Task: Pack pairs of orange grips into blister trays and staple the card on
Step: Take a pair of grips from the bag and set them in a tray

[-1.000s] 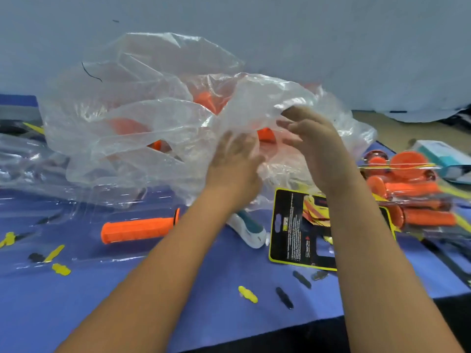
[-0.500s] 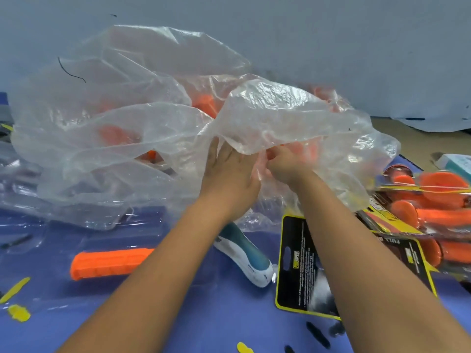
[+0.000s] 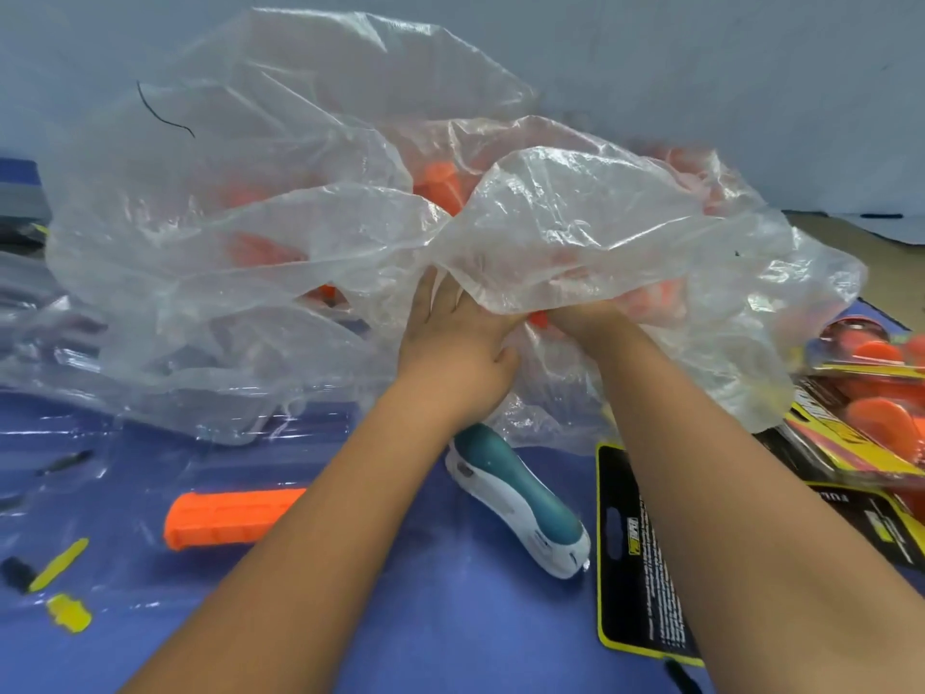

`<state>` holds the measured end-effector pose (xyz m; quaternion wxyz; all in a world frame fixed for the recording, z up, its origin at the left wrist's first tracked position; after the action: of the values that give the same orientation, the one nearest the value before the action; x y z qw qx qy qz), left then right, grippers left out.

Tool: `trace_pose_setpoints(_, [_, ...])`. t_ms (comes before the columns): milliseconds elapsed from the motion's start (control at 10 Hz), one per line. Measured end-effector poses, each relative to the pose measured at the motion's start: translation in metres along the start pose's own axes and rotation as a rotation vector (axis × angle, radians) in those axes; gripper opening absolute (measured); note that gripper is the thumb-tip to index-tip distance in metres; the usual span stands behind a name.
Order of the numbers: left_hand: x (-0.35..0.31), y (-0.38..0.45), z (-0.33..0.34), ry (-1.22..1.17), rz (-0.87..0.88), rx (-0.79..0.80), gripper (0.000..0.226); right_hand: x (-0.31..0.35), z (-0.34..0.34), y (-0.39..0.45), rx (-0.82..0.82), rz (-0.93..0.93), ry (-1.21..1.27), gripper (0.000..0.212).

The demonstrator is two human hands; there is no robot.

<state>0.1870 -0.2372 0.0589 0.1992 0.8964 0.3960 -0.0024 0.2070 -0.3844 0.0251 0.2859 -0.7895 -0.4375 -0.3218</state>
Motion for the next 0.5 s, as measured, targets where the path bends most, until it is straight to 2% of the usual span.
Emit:
trace_pose_setpoints(100, [-0.008, -0.006, -0.001, -0.014, 0.029, 0.011, 0.065, 0.009, -0.016, -0.015, -0.074, -0.050, 0.053, 0.041])
trace_pose_setpoints(200, [-0.024, -0.013, -0.017, -0.154, 0.085, -0.042, 0.064, 0.005, -0.030, -0.027, -0.097, -0.014, 0.183, 0.045])
trace_pose_setpoints(300, [-0.035, -0.020, -0.034, -0.307, 0.069, -0.074, 0.056, -0.001, -0.025, -0.064, 0.053, 0.019, 0.200, 0.044])
trace_pose_setpoints(400, [-0.031, -0.024, -0.044, -0.459, 0.000, -0.100, 0.050, 0.002, -0.039, -0.093, -0.110, -0.010, 0.344, 0.007])
trace_pose_setpoints(500, [-0.031, -0.038, -0.049, -0.692, -0.065, -0.124, 0.046, -0.008, -0.040, -0.130, -0.223, -0.092, 0.590, 0.032])
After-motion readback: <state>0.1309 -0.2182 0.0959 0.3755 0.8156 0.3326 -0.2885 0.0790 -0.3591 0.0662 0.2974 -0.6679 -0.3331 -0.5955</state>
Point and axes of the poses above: each hand's wrist, its own y-axis towards the middle knuckle, its own z-axis out of the palm, x = y × z, the point moved 10 cm from there along y, towards the middle knuckle
